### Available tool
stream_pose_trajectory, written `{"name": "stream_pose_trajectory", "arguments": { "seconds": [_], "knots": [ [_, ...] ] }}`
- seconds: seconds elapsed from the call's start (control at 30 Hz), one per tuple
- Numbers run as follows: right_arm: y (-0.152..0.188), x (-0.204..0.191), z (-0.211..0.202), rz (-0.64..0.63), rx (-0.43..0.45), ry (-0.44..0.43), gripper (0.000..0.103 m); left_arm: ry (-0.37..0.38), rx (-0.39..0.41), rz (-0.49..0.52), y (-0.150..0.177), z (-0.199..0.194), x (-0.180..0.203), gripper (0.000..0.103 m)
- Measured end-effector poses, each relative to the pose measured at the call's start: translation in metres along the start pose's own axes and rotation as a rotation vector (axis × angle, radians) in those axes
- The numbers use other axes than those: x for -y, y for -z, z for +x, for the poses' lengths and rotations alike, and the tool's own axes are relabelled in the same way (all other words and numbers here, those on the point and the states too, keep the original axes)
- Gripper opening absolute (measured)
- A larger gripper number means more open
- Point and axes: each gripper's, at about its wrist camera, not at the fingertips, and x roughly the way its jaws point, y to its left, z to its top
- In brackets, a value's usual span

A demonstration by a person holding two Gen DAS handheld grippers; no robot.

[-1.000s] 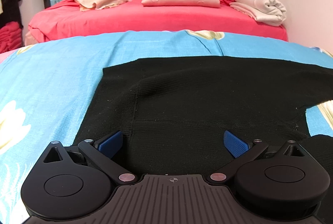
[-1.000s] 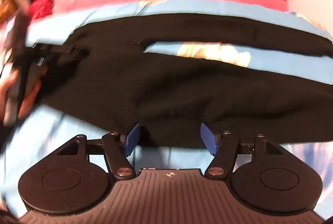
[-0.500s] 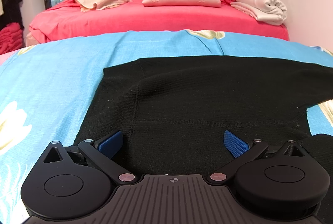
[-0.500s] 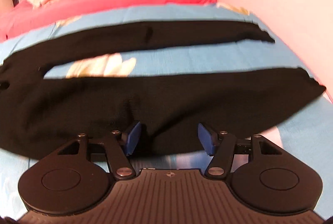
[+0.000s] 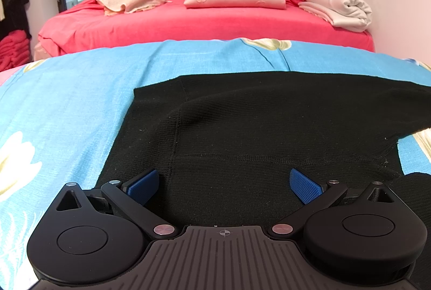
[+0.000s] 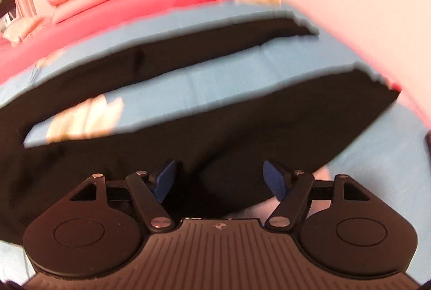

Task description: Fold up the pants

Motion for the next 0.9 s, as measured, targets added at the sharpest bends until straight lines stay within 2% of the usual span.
{"name": "stream_pose_trajectory", "arguments": {
  "seconds": [0.07,0.13,0.2,0.33,0.4,0.47,0.53,0.67,0.9],
  "knots": [
    [0.002,0.0,-0.006,-0.026,-0.014,0.002,0.077,0.0,0.0,0.0,0.0,0.0,0.0,0.103],
    [-0.001,0.005,-0.013,0.007,-0.027,-0.016,0.077,-0.001,0.0,0.001,0.0,0.0,0.0,0.103],
    [-0.004,0.01,-0.018,0.041,0.001,-0.028,0.077,-0.001,0.0,0.001,0.0,0.0,0.0,0.103],
    [-0.007,0.007,-0.018,0.046,0.077,0.022,0.081,-0.001,0.0,0.002,0.0,0.0,0.0,0.103],
    [-0.008,0.008,-0.001,0.044,0.062,0.012,0.083,0.0,0.0,0.002,0.0,0.0,0.0,0.103],
    [-0.006,0.012,0.014,0.039,0.002,0.021,0.085,0.0,0.0,0.002,0.0,0.0,0.0,0.103],
    [-0.007,0.013,0.008,0.03,-0.001,0.02,0.085,-0.001,0.0,0.002,0.0,0.0,0.0,0.103],
    [-0.005,0.023,0.003,0.095,0.017,0.019,0.087,-0.004,-0.002,0.005,0.0,0.0,0.0,0.103],
    [0.006,0.021,-0.011,0.099,0.045,0.034,0.088,-0.021,-0.024,0.019,-0.003,0.001,0.003,0.103]
  ]
}}
